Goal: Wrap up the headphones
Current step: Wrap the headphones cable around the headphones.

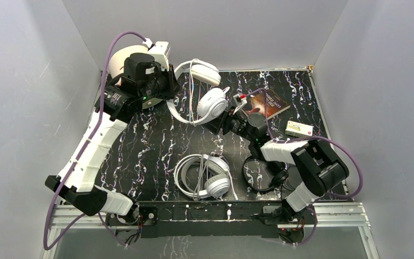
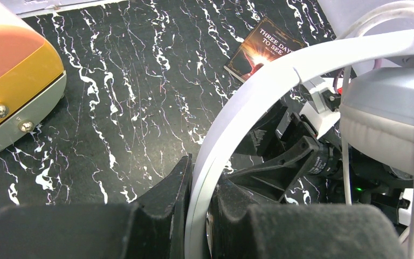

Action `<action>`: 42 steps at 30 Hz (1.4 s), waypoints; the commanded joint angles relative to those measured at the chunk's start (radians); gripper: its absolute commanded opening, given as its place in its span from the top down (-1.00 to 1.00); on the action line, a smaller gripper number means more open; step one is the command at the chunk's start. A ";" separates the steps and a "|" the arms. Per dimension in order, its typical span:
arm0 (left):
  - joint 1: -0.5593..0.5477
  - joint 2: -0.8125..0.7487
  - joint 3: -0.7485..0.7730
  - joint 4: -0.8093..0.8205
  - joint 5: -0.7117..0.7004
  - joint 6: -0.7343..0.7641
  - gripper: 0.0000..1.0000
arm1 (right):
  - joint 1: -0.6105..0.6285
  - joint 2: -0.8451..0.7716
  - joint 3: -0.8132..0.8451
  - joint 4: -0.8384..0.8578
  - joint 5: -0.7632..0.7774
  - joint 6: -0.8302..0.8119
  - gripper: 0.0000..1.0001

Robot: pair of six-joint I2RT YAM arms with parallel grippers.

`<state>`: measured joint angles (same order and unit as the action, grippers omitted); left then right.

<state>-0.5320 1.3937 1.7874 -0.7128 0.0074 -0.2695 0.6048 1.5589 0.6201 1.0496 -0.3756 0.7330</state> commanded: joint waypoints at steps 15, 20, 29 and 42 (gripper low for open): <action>0.001 -0.051 0.051 0.019 0.006 -0.017 1.00 | 0.027 0.110 0.082 0.194 0.012 0.030 0.37; 0.001 -0.054 0.040 0.019 -0.081 -0.047 1.00 | 0.030 0.081 0.060 0.164 0.017 0.039 0.92; 0.001 -0.071 -0.100 0.137 -0.500 -0.257 1.00 | 0.113 -0.137 0.000 -0.333 0.081 -0.041 1.00; 0.001 0.115 -0.247 0.195 -0.575 -0.216 1.00 | 0.263 -0.384 0.225 -1.102 0.076 -0.545 1.00</action>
<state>-0.5365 1.5219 1.5948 -0.6155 -0.5205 -0.5167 0.8505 1.2594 0.7349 0.2367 -0.2855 0.4374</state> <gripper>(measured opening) 0.118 0.108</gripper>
